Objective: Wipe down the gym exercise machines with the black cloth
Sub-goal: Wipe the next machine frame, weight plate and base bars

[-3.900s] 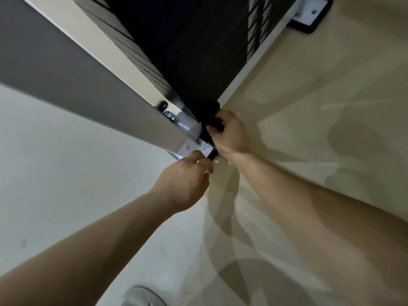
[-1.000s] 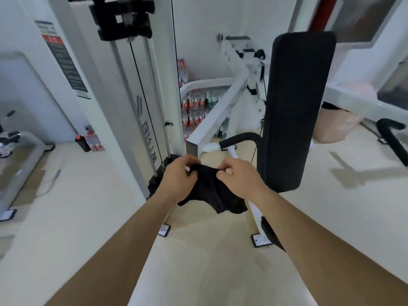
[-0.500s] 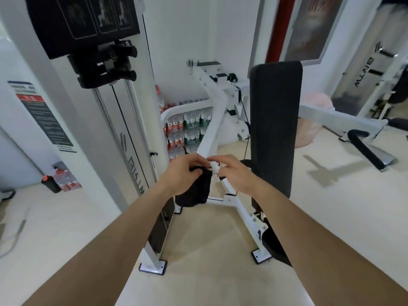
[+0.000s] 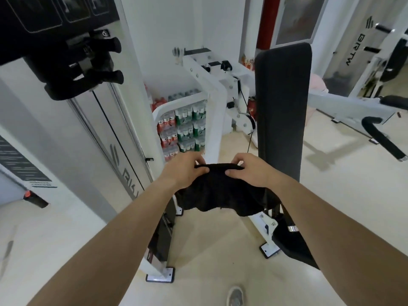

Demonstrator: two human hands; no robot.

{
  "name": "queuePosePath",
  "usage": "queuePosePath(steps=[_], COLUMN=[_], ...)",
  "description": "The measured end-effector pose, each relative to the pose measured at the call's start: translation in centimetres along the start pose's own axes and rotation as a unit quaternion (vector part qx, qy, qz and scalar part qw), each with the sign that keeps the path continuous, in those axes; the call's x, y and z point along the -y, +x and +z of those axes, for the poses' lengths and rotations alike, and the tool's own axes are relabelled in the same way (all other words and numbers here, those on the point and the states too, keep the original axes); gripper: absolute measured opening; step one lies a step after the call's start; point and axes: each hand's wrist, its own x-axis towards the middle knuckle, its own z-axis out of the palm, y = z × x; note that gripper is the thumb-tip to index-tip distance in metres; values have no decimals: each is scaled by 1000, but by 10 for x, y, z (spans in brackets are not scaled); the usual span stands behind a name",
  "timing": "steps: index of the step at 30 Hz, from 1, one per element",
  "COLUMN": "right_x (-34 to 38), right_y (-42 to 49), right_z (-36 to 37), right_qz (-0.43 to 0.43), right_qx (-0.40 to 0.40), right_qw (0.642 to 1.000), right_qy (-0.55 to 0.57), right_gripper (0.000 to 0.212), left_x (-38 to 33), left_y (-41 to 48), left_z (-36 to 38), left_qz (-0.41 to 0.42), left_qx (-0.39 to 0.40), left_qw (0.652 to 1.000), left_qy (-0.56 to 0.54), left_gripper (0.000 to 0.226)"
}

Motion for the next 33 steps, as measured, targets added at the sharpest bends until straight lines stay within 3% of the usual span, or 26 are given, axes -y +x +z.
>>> queuePosePath(steps=[8, 10, 13, 15, 18, 20, 24, 30, 33], right_x=[-16, -23, -32, -36, -29, -18, -6, -14, -21], right_y=[121, 140, 141, 134, 130, 132, 141, 177, 212], right_z=[1, 9, 31, 51, 83, 99, 112, 108, 88], right_qz=[26, 41, 77, 101, 128, 159, 223, 234, 210], right_qx=[1, -22, -130, -149, -80, -72, -123, -167, -180], right_qw=[999, 996, 982, 983, 976, 951, 874, 858, 880], right_qy=[-38, -74, -112, -25, 158, 254, 415, 426, 387], right_gripper=[30, 38, 55, 55, 46, 50, 47, 41, 39], left_x=[34, 41, 47, 45, 35, 29, 29, 36, 38], left_y=[92, 109, 110, 104, 99, 102, 107, 146, 188], left_z=[8, 13, 27, 43, 68, 83, 100, 105, 105], left_qz=[-87, -122, -222, -263, -278, -272, -243, -210, -199], left_qx=[-12, -58, -158, -114, 8, 54, 79, 74, 60], left_qw=[995, 990, 953, 929, 897, 859, 848, 858, 869], left_qy=[46, 44, -131, -232, -345, -431, -465, -463, -450], left_gripper=[16, 23, 38, 40, 34, 37, 30, 29, 33])
